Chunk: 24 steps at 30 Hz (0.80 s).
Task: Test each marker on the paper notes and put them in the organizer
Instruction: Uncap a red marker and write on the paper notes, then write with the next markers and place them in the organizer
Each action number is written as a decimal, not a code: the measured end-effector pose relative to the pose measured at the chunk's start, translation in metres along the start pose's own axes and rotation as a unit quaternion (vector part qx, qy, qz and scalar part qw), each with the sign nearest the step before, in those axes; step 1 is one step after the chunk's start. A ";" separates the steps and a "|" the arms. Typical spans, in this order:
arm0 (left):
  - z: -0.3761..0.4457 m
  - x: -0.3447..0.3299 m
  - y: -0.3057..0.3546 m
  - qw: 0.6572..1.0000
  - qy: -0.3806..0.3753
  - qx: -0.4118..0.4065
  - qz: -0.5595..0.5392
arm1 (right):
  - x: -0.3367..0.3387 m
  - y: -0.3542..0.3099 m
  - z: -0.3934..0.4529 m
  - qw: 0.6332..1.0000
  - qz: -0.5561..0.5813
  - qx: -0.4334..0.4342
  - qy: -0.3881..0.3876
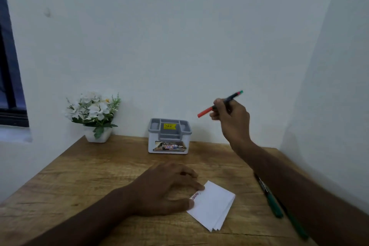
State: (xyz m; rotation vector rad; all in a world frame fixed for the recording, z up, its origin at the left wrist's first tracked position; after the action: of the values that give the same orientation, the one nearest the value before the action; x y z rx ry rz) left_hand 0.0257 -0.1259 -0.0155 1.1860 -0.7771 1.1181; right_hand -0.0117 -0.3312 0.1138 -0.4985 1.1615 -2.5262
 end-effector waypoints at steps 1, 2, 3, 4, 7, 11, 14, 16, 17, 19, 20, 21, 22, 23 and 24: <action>0.000 0.001 0.000 1.000 0.000 -0.003 -0.006 | -0.010 -0.007 0.010 0.999 -0.035 0.024 -0.003; 0.001 0.001 0.001 1.000 0.000 -0.007 -0.009 | -0.021 -0.010 0.019 0.997 -0.068 0.039 -0.011; 0.001 0.001 0.002 1.000 0.001 -0.012 -0.009 | -0.033 -0.011 0.027 0.994 -0.097 0.046 -0.025; 0.001 0.001 0.002 1.000 0.002 -0.015 -0.008 | -0.046 -0.009 0.034 0.990 -0.126 0.048 -0.045; 0.002 0.003 0.001 1.000 0.000 -0.012 -0.011 | -0.092 0.004 0.045 0.956 -0.246 0.059 -0.149; -0.002 0.001 -0.006 1.000 -0.005 -0.002 -0.006 | -0.129 0.023 0.033 0.901 -0.364 0.070 -0.225; -0.003 0.002 -0.009 1.000 -0.001 -0.004 0.001 | -0.121 0.024 0.025 0.918 -0.324 0.048 -0.224; -0.002 0.004 -0.009 1.000 0.001 -0.001 0.005 | -0.096 0.016 0.020 0.941 -0.273 0.039 -0.196; -0.001 0.004 -0.009 1.000 0.000 0.000 0.004 | -0.081 0.014 0.015 0.949 -0.250 0.032 -0.191; -0.001 0.004 -0.009 1.000 -0.003 0.001 0.003 | -0.053 0.015 -0.006 0.947 -0.235 0.022 -0.216; -0.002 0.004 -0.010 1.000 -0.002 0.001 0.006 | -0.040 0.017 -0.018 0.938 -0.252 0.024 -0.239; -0.002 0.004 -0.011 1.000 0.001 0.000 0.008 | -0.027 0.020 -0.031 0.923 -0.280 0.028 -0.263; -0.004 0.004 -0.012 1.000 0.006 -0.001 0.008 | -0.014 0.022 -0.042 0.907 -0.312 0.033 -0.281; -0.004 0.004 -0.012 1.000 0.010 -0.003 0.008 | 0.001 0.026 -0.050 0.893 -0.342 0.035 -0.291; -0.005 0.004 -0.013 1.000 0.013 -0.005 0.006 | 0.018 0.030 -0.056 0.880 -0.375 0.034 -0.290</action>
State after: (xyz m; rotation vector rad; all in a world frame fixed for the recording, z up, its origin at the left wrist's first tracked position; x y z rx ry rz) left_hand 0.0387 -0.1204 -0.0170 1.1579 -0.7700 1.1370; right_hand -0.0478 -0.3204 0.0599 -1.8293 0.7117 -2.6271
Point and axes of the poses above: each hand's wrist, its own z-axis towards the middle knuckle, its own x-axis out of the back of the hand, y = z × x, the point moved 10 cm from there along z, towards the middle knuckle, and after that the axes turned 1 degree about -z, right-handed, at the moved point
